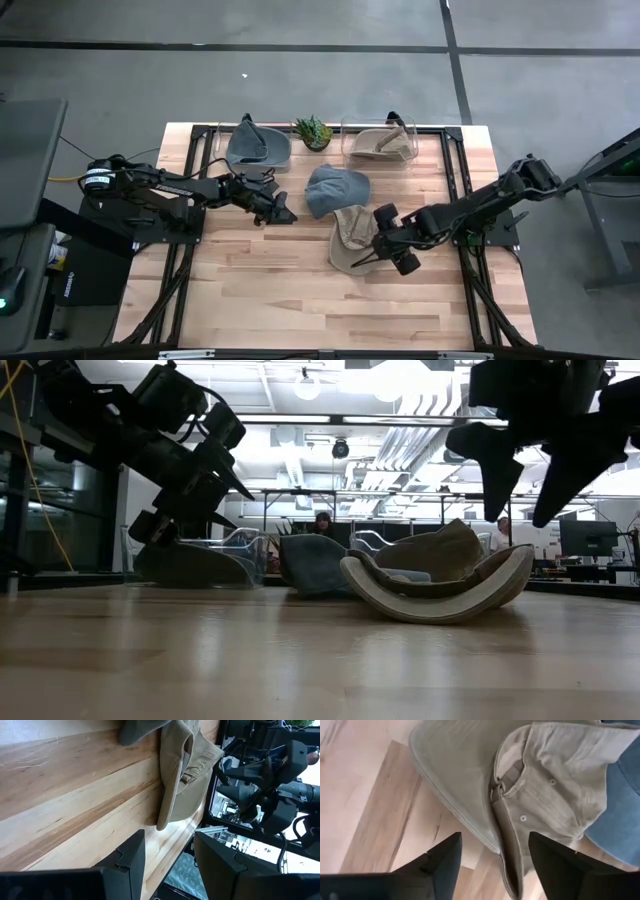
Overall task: Pick & Place hat
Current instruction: Put the brown cap into the right transparent bin
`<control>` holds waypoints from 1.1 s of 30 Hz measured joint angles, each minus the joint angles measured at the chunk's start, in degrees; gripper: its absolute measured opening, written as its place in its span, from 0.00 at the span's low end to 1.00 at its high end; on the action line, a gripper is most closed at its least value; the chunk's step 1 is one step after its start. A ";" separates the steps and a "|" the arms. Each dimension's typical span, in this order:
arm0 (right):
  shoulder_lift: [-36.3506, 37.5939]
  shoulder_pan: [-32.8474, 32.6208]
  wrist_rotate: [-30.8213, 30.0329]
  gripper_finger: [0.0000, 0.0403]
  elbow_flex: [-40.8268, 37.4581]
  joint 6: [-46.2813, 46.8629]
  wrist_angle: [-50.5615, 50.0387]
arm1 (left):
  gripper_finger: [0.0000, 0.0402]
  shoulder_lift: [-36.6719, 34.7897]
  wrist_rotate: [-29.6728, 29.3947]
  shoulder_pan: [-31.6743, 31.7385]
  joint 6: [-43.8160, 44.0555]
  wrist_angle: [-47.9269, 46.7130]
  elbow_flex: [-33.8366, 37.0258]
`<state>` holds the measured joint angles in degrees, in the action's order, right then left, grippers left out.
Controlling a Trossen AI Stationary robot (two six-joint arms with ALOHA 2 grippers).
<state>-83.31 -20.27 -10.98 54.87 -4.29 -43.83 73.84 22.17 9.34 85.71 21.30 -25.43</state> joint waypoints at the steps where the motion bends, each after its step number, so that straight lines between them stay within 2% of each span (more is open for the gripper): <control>1: 0.00 0.00 -0.17 0.59 -0.25 -0.02 0.38 | 0.37 0.00 0.02 0.00 -0.16 0.02 0.00; 8: 0.00 0.73 -1.97 0.68 -0.41 -3.51 -0.02 | 0.37 0.00 0.26 0.00 -0.42 0.04 0.00; 17: -2.59 2.74 2.59 0.68 -0.41 -7.39 1.00 | 0.37 0.00 0.26 0.01 -0.47 0.04 0.00; 25: -8.66 4.78 1.04 0.68 -0.43 -9.50 3.34 | 0.37 0.00 0.08 0.01 -0.58 0.16 0.00; 33: -12.87 6.91 3.79 0.68 -0.43 -9.74 4.94 | 0.37 0.00 0.17 0.01 -0.32 0.13 0.00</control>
<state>-96.17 -13.36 -7.19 54.43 -14.03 -38.89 73.84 22.35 9.36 85.39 21.43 -25.43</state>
